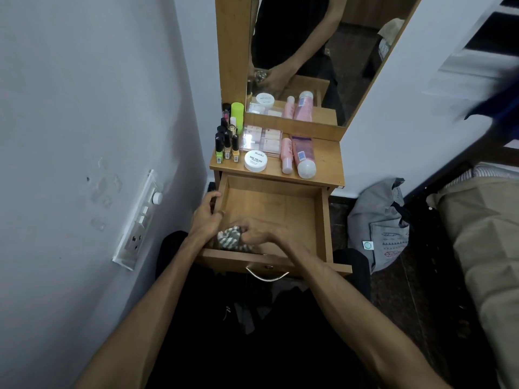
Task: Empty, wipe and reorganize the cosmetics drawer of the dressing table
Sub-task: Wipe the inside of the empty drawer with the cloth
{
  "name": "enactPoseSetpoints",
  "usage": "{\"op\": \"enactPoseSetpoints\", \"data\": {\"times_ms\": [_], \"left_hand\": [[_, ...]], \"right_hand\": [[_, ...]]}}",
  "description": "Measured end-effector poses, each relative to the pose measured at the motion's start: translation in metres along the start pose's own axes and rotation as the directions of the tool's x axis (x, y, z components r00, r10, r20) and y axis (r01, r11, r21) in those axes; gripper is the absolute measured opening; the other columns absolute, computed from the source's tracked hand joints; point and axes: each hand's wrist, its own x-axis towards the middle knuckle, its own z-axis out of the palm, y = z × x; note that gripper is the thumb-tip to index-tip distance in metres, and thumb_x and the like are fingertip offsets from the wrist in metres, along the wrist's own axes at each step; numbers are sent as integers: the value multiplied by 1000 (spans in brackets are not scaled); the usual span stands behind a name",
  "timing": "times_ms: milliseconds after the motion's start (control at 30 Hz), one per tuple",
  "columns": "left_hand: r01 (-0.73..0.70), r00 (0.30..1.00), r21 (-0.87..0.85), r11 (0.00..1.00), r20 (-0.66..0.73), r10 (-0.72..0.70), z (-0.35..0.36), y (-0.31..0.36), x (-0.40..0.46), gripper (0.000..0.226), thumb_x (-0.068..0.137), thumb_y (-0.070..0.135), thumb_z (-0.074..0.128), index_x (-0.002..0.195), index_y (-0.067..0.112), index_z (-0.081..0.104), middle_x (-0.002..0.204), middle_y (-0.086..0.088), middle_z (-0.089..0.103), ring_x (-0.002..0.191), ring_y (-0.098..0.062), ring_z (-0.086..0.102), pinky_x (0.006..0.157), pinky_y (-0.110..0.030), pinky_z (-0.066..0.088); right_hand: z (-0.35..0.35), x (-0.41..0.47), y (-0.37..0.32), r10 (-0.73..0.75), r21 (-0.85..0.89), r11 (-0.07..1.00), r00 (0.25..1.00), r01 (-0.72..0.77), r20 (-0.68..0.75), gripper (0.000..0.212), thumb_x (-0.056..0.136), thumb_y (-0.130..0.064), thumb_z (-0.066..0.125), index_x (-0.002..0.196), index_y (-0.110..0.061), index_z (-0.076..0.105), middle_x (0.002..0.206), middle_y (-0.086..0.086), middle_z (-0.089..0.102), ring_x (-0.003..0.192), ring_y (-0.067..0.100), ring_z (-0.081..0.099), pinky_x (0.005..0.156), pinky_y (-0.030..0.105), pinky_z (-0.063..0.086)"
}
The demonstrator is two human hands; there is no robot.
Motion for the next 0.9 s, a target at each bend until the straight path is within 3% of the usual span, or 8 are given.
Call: {"op": "enactPoseSetpoints", "data": {"times_ms": [133,300,467,533,667,733,833,900], "left_hand": [[-5,1000,18,1000,8,5,1,-3,2,42,100,11,54,136,32,45,144,-8,54,106,-19,54,86,-38,48],[-3,1000,54,999,11,2,3,-3,3,45,99,9,53,136,33,42,144,-7,53,117,-26,56,99,-48,47],[-6,1000,88,996,11,5,3,-2,2,48,99,9,54,140,31,41,147,-8,52,120,-28,56,99,-47,46],[-18,1000,101,995,3,18,2,-1,1,48,99,10,55,140,31,41,144,-7,55,115,-24,56,97,-44,46],[-25,999,138,990,28,22,0,0,-2,50,99,11,55,142,32,38,145,-9,52,126,-33,55,105,-54,47],[-26,999,158,987,32,21,-1,2,-4,50,100,12,55,143,32,38,145,-9,52,126,-34,56,105,-56,47],[-44,999,197,979,35,37,-1,3,-7,53,98,11,55,144,30,38,142,-9,54,123,-33,57,102,-52,48],[-61,998,260,964,3,62,0,4,-9,59,93,9,59,146,27,40,142,-8,54,124,-31,56,104,-51,48]], "right_hand": [[-18,-16,24,64,-95,994,994,-55,89,34,91,-4,42,116,-20,58,114,5,62,96,19,59,91,43,52],[-28,-40,56,176,-63,983,981,-171,82,33,94,-3,42,110,-27,57,118,4,59,110,23,56,87,36,44],[-36,-65,78,275,-76,960,957,-269,90,49,94,-3,42,142,-13,51,133,11,57,119,25,56,95,39,48],[-38,-72,88,295,-91,953,952,-288,76,45,96,-5,43,138,-13,53,131,11,59,119,27,59,96,40,51],[-40,-81,97,333,-104,940,941,-325,61,36,95,-6,45,123,-26,55,121,8,59,111,26,59,90,39,50],[-40,-84,95,335,-144,935,941,-325,51,41,94,-3,46,127,-26,54,123,9,59,115,28,58,88,36,49],[-40,-87,87,338,-262,910,941,-320,23,54,96,-4,48,148,-15,48,145,11,55,128,30,56,102,41,49],[-43,-88,81,314,-343,892,950,-294,1,51,98,-6,51,148,-15,49,145,11,57,127,28,59,100,38,49]]}}
